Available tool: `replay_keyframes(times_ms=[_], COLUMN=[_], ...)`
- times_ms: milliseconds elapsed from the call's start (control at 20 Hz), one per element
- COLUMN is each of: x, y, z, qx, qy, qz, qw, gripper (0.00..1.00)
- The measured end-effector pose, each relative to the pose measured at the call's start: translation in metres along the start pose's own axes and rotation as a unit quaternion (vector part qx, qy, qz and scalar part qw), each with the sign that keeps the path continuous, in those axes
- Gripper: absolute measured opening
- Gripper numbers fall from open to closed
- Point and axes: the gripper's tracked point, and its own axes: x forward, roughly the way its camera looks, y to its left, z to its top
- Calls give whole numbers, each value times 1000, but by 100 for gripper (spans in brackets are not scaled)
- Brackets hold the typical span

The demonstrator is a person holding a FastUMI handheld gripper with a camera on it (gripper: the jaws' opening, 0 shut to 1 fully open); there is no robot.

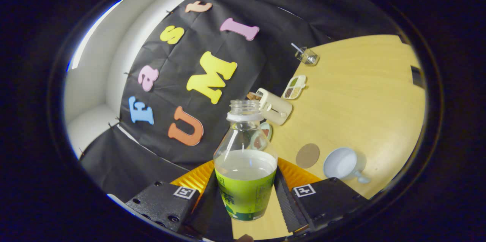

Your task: Take the bottle from table, then pour the juice into the cup, finally place the bottle on the coaster

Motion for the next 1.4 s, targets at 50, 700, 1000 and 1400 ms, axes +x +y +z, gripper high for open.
replay_keyframes(times_ms=[50, 700, 1000, 1400], x=[0, 64, 123, 177], y=[-1, -15, -12, -51], z=[4, 11, -6, -6], qx=[-38, -459, -482, -476], qy=[-6, -42, -35, -52], qz=[-1, -98, -110, -145], qw=[999, 882, 869, 866], gripper=[78, 80, 81, 80])
